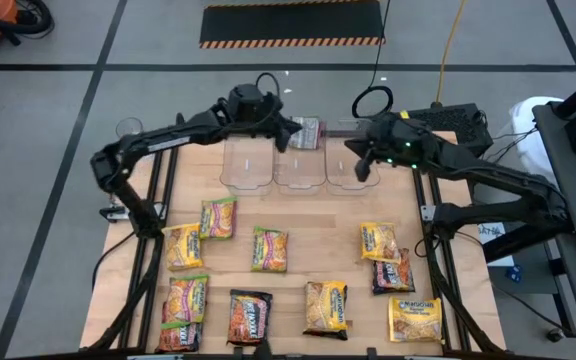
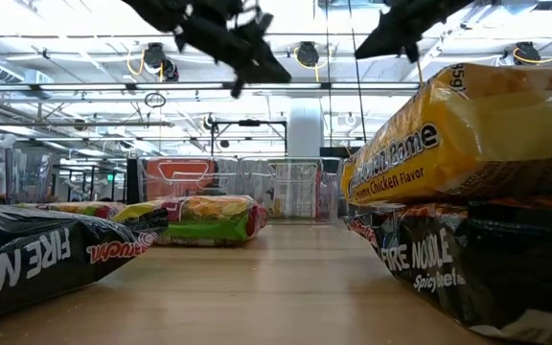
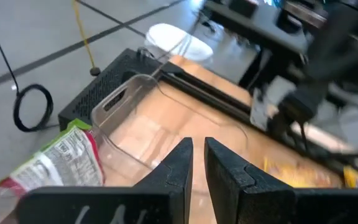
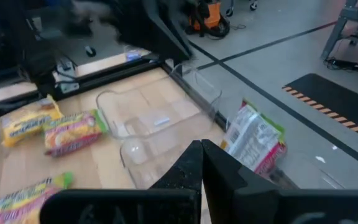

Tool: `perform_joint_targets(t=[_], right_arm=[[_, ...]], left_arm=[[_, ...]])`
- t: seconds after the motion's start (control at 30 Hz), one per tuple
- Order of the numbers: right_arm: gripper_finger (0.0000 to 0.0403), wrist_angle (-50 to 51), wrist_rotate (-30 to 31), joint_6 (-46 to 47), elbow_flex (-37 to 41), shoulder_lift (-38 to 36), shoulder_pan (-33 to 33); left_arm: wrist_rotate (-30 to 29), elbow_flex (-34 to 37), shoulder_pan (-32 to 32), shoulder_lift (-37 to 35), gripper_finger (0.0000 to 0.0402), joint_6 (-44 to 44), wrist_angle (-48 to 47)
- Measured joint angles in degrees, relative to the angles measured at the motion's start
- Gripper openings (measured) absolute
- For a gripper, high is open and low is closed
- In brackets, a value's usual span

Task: Sort Maruchan noodles
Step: Put the yellow noodle pack into the right transparent bin

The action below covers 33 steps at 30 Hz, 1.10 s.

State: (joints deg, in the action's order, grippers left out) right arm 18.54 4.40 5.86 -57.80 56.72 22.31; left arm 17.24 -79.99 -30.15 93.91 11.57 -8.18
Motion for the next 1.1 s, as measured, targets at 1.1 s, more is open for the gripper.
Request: perform_joint_targets(t=[1.1], right_arm=[[0.0000,13.2,-6.2,8.4,0.0,-3.8,-19.8]], left_arm=[[0.7,0.0,21.9,-25.1,0.0047,-10.0,-57.0]])
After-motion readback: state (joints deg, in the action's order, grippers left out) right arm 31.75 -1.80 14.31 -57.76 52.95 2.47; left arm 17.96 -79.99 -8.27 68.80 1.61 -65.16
